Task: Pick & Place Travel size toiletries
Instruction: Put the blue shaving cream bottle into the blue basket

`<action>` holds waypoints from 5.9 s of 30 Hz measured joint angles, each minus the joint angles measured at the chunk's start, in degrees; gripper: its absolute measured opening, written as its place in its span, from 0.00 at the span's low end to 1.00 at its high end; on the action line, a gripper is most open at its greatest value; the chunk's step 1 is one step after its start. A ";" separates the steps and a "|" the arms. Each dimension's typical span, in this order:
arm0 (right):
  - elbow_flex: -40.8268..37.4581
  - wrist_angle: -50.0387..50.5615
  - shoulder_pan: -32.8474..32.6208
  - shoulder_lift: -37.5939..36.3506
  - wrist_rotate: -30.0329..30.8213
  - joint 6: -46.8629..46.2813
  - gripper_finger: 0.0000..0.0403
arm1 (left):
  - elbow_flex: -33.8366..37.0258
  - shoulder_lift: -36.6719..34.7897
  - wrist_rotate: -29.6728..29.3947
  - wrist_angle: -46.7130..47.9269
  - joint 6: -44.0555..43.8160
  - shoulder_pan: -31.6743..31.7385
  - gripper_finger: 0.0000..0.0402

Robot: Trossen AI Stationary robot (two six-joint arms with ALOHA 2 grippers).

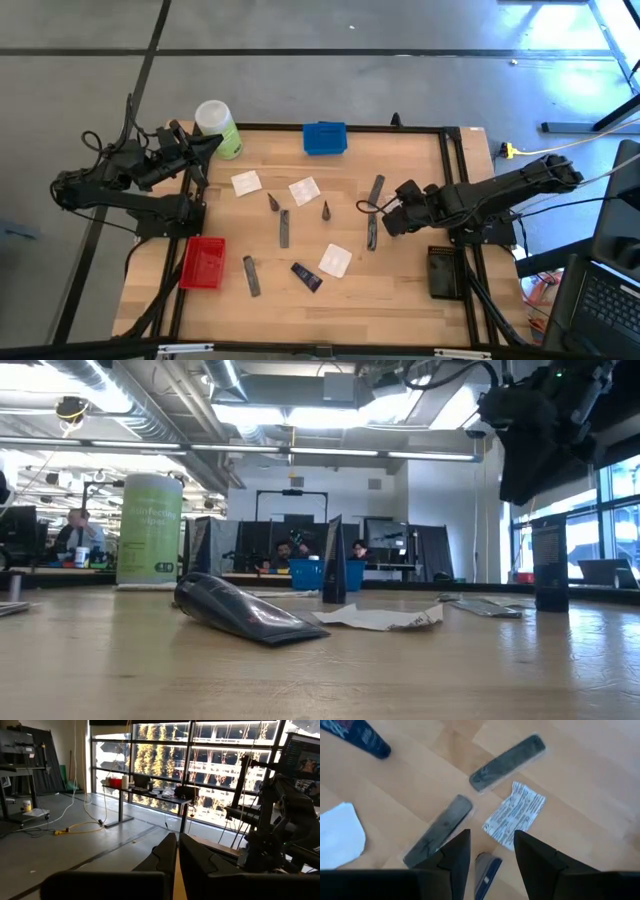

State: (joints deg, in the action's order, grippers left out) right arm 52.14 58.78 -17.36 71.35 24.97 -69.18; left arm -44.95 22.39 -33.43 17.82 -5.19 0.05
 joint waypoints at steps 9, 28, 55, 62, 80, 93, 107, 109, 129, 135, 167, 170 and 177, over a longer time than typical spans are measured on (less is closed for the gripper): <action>0.00 1.29 -4.20 3.17 -0.23 -5.64 0.41 | 0.00 0.00 0.00 -0.04 0.00 0.00 0.04; 0.00 4.09 -6.87 5.25 0.70 -10.54 0.28 | 0.00 -0.02 -0.01 -0.04 0.00 0.00 0.04; -3.80 1.95 -6.87 5.16 -1.91 -10.71 0.02 | 0.00 0.00 0.00 -0.04 -0.02 -0.02 0.04; -3.78 1.78 -6.87 5.14 -2.51 -10.22 0.01 | 0.00 0.00 0.00 -0.04 -0.01 0.00 0.04; 3.12 1.40 -4.23 5.10 2.23 -0.68 0.01 | 0.00 0.00 -0.01 -0.03 0.00 -0.02 0.04; 9.80 -9.23 9.13 5.03 3.79 22.46 0.01 | 0.00 0.00 0.00 -0.04 -0.02 -0.01 0.04; 10.45 -31.91 26.29 5.14 -3.59 45.79 0.01 | 0.00 0.00 0.00 -0.03 0.00 0.00 0.04; 10.45 -34.67 28.50 5.14 -3.60 48.11 0.01 | 0.00 0.00 -0.01 -0.03 0.00 -0.01 0.04; 13.71 -51.93 51.44 15.23 -26.15 56.82 0.01 | 0.00 -0.02 0.00 -0.02 -0.01 -0.02 0.04; 23.34 -48.06 53.83 24.40 -29.31 59.66 0.01 | 0.00 -0.01 -0.02 -0.04 -0.01 -0.01 0.04; 36.15 -30.76 55.03 42.78 -21.95 60.61 0.01 | 0.00 0.00 0.00 -0.04 -0.02 0.00 0.04; 36.15 -29.28 55.03 42.76 -20.94 60.45 0.01 | 0.00 -0.01 0.00 -0.03 -0.02 -0.02 0.04; 36.15 -28.72 55.03 42.69 -20.26 60.45 0.01 | 0.00 -0.02 0.00 -0.02 0.00 -0.02 0.04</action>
State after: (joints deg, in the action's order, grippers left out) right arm 88.29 30.06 37.67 114.04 4.71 -8.73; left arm -44.95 22.37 -33.43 17.80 -5.19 0.04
